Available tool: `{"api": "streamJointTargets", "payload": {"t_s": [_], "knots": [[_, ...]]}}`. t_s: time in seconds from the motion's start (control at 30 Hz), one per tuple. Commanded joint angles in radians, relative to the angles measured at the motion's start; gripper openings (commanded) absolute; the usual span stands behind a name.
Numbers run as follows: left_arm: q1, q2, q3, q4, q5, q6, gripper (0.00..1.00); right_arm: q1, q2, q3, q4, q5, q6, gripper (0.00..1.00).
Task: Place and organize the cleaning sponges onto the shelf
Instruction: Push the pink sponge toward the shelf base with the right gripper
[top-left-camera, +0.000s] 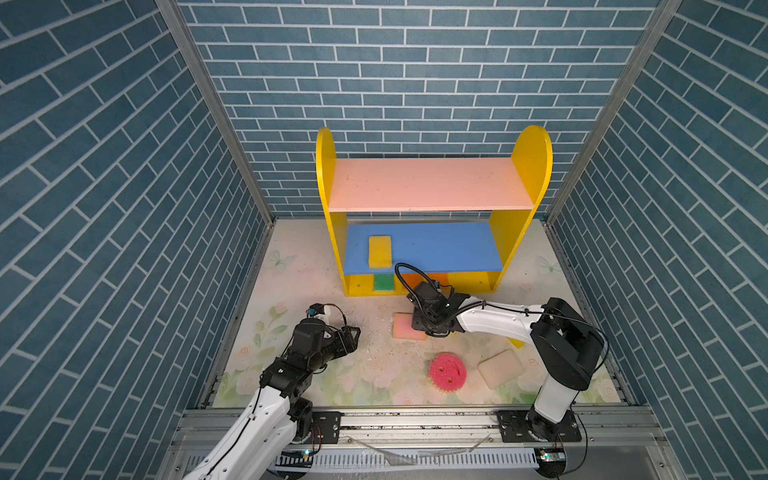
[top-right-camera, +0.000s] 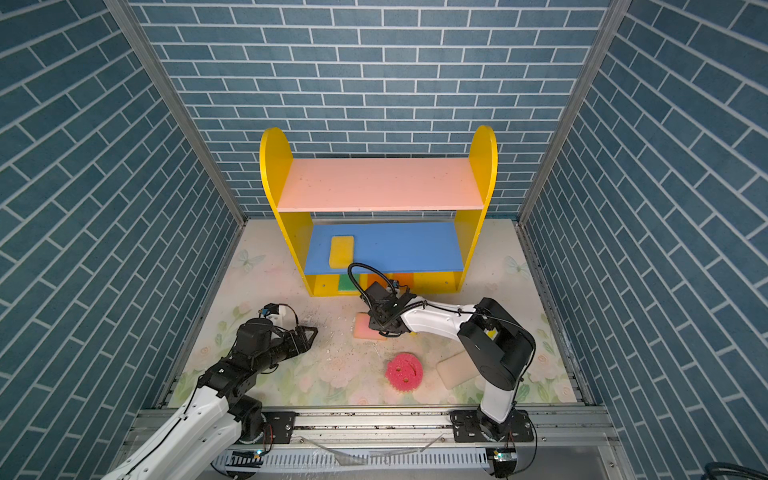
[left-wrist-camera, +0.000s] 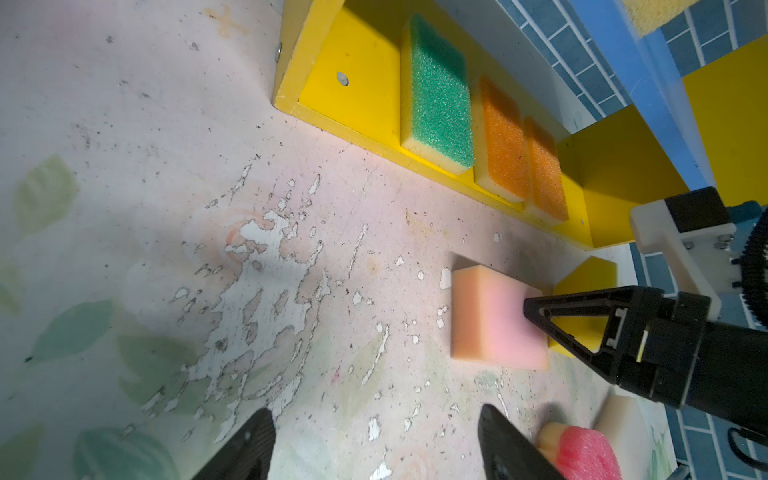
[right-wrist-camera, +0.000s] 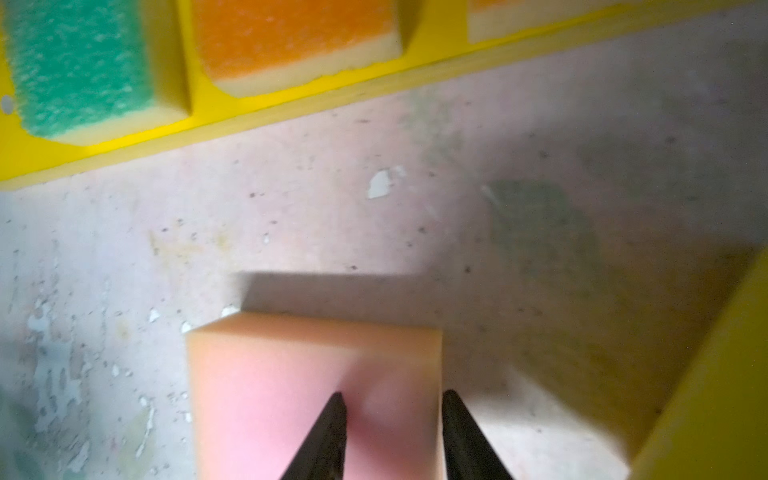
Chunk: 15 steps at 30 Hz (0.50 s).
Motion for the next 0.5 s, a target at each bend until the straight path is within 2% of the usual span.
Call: {"api": "streamJointTargets", "payload": {"t_s": [0.0,0.2,0.47], "knots": [[0.0,-0.015,0.022,-0.029,-0.015,0.008,0.78,0.017,0.013,0.034,0.049,-0.041,-0.039,0.4],[0.001,-0.022,0.016,-0.033,-0.017,0.008,0.78,0.044,-0.052,0.002,0.036,-0.034,-0.062,0.41],[0.001,0.015,0.029,-0.008,-0.006,0.016,0.78,0.042,-0.241,-0.077,-0.108,0.174,-0.07,0.45]]}}
